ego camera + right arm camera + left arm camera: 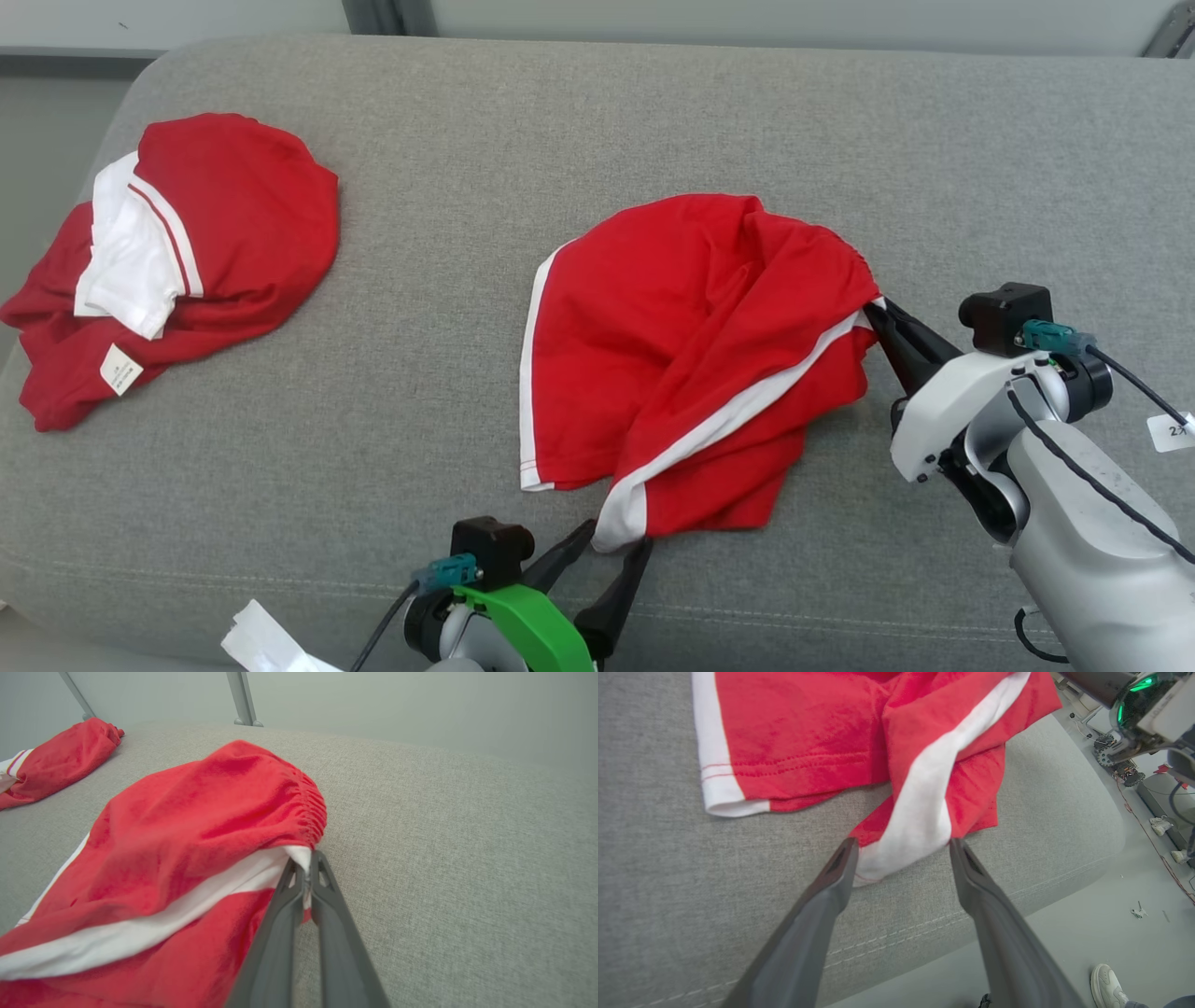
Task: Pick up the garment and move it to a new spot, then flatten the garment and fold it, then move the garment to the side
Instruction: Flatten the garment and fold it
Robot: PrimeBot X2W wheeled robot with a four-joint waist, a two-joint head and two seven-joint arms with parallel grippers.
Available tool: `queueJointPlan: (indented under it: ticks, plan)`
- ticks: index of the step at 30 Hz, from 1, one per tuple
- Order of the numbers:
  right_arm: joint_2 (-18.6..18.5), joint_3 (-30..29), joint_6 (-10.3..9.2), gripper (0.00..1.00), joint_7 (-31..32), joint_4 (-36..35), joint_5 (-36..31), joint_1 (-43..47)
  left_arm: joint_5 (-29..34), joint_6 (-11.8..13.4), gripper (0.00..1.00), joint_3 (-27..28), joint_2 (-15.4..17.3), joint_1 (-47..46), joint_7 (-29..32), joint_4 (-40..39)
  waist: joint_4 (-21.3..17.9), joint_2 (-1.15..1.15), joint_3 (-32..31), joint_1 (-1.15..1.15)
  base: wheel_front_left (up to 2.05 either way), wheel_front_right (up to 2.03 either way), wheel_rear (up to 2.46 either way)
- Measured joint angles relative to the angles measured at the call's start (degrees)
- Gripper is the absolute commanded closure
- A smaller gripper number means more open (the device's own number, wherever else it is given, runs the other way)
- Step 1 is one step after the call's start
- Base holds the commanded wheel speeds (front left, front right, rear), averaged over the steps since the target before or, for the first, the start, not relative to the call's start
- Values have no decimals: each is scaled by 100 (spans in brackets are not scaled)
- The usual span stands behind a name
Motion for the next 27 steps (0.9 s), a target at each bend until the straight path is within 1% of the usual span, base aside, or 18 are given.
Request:
queueJointPlan:
  ticks: [1, 2, 3, 4, 5, 6, 7, 12, 16, 18, 21, 24, 25, 27]
  plan:
    - [0, 3, 0, 100, 0, -1, 1, 0, -2, 0, 0, -24, -3, -8, -31, 19, -4, 0, 4, 0, 0, 0, 0]
    - [-4, 4, 0, 100, 0, 0, 2, 0, -10, 0, 5, -47, -7, -10, -42, 41, -9, 0, 7, 0, 0, 0, 0]
    - [-9, 5, 0, 100, 0, 0, 5, -1, -15, 0, 27, -71, -8, -11, -44, 67, -13, 0, 11, 0, 0, 0, 0]
    - [-13, 5, 0, 100, 0, 0, 7, -1, -24, 0, 52, -99, -8, -13, -46, 94, -17, 0, 14, 0, 0, 0, 0]
    - [-15, 5, 0, 100, 0, 0, 7, -1, -46, 0, 61, -124, -9, -15, -46, 121, -22, 0, 18, 0, 0, 0, 0]
    - [-18, 10, 0, 100, 0, 1, 7, -2, -60, 0, 73, -149, -9, -24, -48, 148, -28, 0, 19, 0, 0, 0, 0]
    - [-18, 21, 0, 100, 0, 1, 7, -2, -65, 0, 100, -162, -10, -31, -51, 175, -33, 0, 14, 0, 0, 0, 0]
    - [-24, 19, 0, 100, -3, 0, 52, -3, -261, 0, 100, -202, -12, -189, -101, 261, -57, 0, 8, 0, 0, 0, 0]
    - [57, -48, 0, 100, -89, -64, 202, -18, -237, 0, 100, -90, -7, -307, -148, 264, -94, 0, -25, 0, 0, 0, 0]
    - [80, -121, 0, 100, -160, -163, 278, -48, -229, 0, 100, 2, 30, -396, -171, 143, -104, 0, -54, 0, 0, 0, 0]
    - [126, -208, 0, 100, -287, -368, 509, -126, -133, -1, 100, 112, 175, -584, -192, -130, -108, 0, -113, 0, 0, 0, 0]
    - [177, -244, 0, 100, -368, -581, 619, -179, 47, -1, 100, 331, 434, -698, -198, -386, -106, 0, -198, 0, 0, 0, 0]
    - [171, -276, 0, 100, -387, -692, 725, -185, 152, -1, 100, 546, 613, -712, -197, -565, -101, 0, -267, 0, 0, 0, 0]
    - [153, -309, 0, 100, -388, -811, 825, -185, 186, -1, 100, 810, 761, -721, -198, -824, -92, 0, -346, 0, 0, 0, 0]
